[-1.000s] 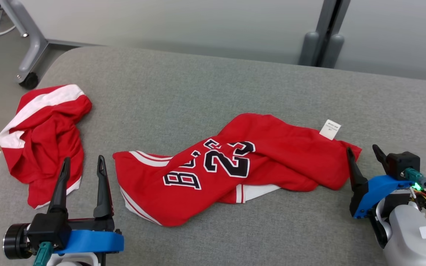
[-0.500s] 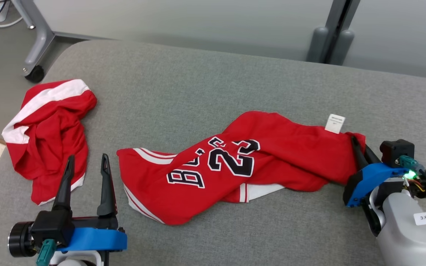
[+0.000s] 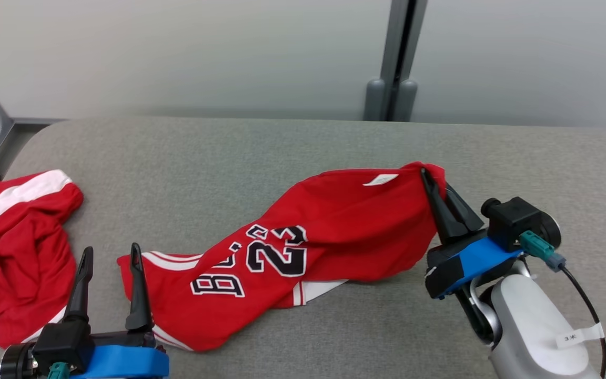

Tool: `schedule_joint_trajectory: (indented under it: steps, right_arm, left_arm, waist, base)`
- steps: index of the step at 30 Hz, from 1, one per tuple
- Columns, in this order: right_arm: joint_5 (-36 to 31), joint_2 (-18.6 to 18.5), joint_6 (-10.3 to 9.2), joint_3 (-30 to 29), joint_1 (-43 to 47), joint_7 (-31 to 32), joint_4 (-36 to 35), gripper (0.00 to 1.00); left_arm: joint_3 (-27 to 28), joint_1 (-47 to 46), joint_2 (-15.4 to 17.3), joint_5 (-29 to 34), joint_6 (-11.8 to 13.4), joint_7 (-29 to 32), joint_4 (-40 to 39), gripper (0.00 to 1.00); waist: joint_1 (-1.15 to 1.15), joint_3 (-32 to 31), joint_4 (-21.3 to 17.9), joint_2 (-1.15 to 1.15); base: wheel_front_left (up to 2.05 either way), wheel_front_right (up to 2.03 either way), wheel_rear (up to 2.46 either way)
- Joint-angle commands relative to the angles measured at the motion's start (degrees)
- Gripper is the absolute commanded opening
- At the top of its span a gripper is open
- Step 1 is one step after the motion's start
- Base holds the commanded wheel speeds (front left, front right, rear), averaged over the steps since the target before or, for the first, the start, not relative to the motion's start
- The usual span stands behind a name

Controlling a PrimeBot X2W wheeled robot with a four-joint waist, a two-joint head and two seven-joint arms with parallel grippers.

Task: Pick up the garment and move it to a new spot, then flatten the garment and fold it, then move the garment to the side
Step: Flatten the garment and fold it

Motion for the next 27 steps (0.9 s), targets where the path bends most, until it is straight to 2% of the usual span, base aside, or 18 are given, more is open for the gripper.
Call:
schedule_joint_trajectory:
  steps: [1,9,20,23,27]
  right_arm:
    - [1.08,-0.26,0.01,1.30,1.10,-0.18,-2.46,0.00]
    - [4.06,-1.13,0.01,6.02,4.07,3.54,-19.35,0.00]
    - [5.75,-0.66,0.01,4.79,6.81,15.06,-48.83,0.00]
    - [5.36,-0.52,0.01,3.14,7.44,17.76,-54.10,0.00]
    - [5.48,-0.33,0.01,-0.58,8.71,19.40,-54.60,0.00]
  left_arm:
    - [0.11,0.81,0.01,0.35,0.17,-0.14,-0.21,1.00]
    - [1.16,1.40,0.00,0.07,0.41,-0.14,-0.33,1.00]
    - [1.90,0.20,-0.01,0.56,-0.13,-0.14,-0.74,1.00]
    - [1.94,-0.28,-0.01,0.50,-0.15,-0.14,-0.76,1.00]
    - [1.13,-1.12,-0.01,0.05,-0.07,-0.14,-0.57,1.00]
  waist:
    - [0.01,-1.54,-1.74,0.00]
    - [0.01,-1.85,-3.85,0.00]
    - [0.01,-0.70,-5.36,0.00]
    - [0.01,-0.17,-5.54,0.00]
    - [0.01,0.69,-5.15,0.00]
  base:
    - [0.00,0.00,0.00]
    - [0.00,0.00,0.00]
    - [0.00,0.00,0.00]
    - [0.00,0.00,0.00]
    - [0.00,0.00,0.00]
